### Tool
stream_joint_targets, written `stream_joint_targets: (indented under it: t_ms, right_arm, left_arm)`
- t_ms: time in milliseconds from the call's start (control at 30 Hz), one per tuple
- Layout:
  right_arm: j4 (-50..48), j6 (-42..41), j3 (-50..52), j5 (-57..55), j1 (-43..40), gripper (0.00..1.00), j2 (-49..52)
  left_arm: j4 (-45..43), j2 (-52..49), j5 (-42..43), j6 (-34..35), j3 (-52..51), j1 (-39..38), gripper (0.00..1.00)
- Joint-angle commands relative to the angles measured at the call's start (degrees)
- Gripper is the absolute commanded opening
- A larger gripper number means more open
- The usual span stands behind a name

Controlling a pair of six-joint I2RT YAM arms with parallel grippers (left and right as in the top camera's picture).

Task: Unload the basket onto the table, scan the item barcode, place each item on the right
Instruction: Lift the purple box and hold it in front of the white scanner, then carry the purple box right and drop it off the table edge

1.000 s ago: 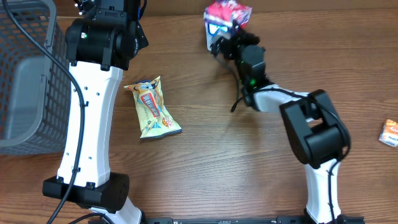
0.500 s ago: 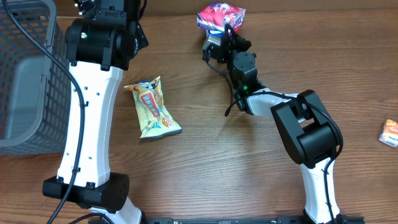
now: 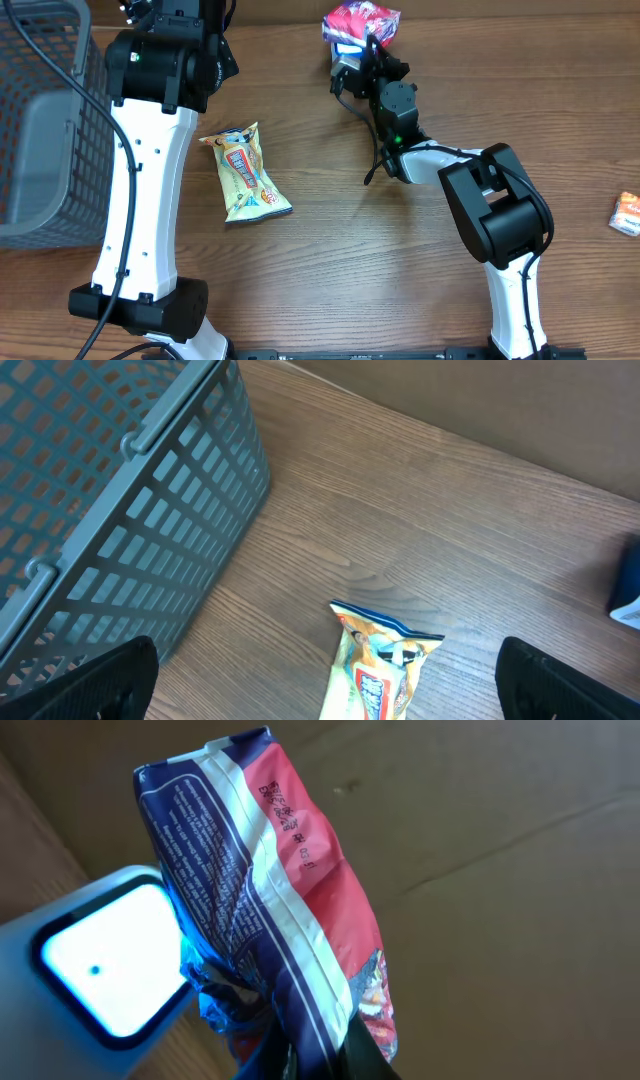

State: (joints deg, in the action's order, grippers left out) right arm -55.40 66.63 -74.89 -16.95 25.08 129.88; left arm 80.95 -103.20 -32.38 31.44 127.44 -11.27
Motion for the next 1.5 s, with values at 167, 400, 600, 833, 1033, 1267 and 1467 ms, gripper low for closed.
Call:
stream_joint_targets:
  t_ms: [167,400,600,833,1033,1267,1467]
  right_arm:
    - [-11.1,-4.3,-1.4,-19.6,-0.2,0.04,-2.7]
    - [-10.7,-7.1,-1.4,-43.1,-0.5,0.04,-7.7]
    - [-10.7,-7.0,-1.4,-59.1,-3.5,0.04,-8.9]
    - [-8.7,-11.7,-1.2,-68.6,-10.2,0.03,-8.9]
    - [-0.3,-14.2,-1.3,-57.4,-13.4,0.03,-8.9]
    - [28.1,-32.9,-1.3,-45.0,-14.3,0.03,-9.2]
    - [55.1,-50.0,-1.3,-26.7,-14.4,0.03,-16.1]
  left_arm:
    - [-0.2,-0.6,-0.6,0.9,0.5,-0.4,1.0]
    - [-0.2,-0.6,-0.6,0.9,0.5,-0.4,1.0]
    - [-0.2,-0.6,-0.6,0.9,0.5,-0.4,1.0]
    - [-0.2,-0.6,-0.6,0.9,0.5,-0.4,1.0]
    - [-0.2,-0.6,-0.6,0.9,0.5,-0.4,1.0]
    - [-0.2,-0.6,-0.6,0.9,0.5,-0.4,1.0]
    - [-0.2,-0.6,-0.6,0.9,0.5,-0.4,1.0]
